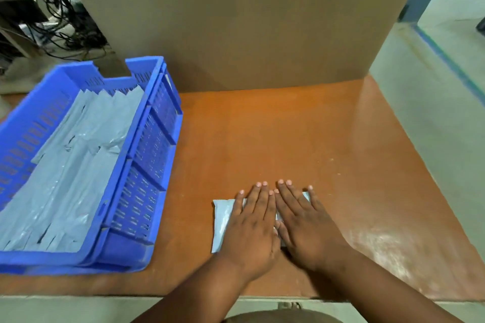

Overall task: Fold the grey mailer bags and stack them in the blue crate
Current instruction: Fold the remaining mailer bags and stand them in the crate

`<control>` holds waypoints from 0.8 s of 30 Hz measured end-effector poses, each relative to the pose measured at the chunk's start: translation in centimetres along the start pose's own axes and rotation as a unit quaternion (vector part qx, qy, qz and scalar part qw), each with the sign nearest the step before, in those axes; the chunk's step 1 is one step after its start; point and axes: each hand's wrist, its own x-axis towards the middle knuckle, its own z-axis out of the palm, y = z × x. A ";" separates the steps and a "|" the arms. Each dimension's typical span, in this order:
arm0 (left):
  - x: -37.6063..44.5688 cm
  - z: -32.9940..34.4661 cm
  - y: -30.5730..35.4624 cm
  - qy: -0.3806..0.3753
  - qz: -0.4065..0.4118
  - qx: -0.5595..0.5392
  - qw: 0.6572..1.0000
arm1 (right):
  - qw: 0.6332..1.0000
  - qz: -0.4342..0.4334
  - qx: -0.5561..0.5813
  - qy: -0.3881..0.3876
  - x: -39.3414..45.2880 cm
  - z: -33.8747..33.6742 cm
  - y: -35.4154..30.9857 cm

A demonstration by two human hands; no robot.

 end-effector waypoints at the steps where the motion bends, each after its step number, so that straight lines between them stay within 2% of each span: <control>1: 0.1 0.2 0.0 0.002 0.001 0.006 1.000 | 1.000 -0.002 0.006 0.005 0.0 0.1 0.1; 11: 0.3 0.6 -0.2 -0.010 -0.005 0.034 0.999 | 0.998 0.000 0.049 0.031 0.4 0.9 0.3; 15: -1.1 -0.6 0.2 -0.004 -0.018 0.053 0.998 | 0.996 -0.039 0.076 0.029 -0.4 -0.4 1.4; 19: -4.9 -1.2 0.0 -0.002 -0.017 0.054 0.998 | 0.993 -0.116 0.014 0.026 -2.8 -0.5 3.0; 24: -6.7 0.5 -0.5 -0.025 -0.013 0.040 0.999 | 0.994 -0.109 -0.004 -0.007 -3.6 0.5 3.5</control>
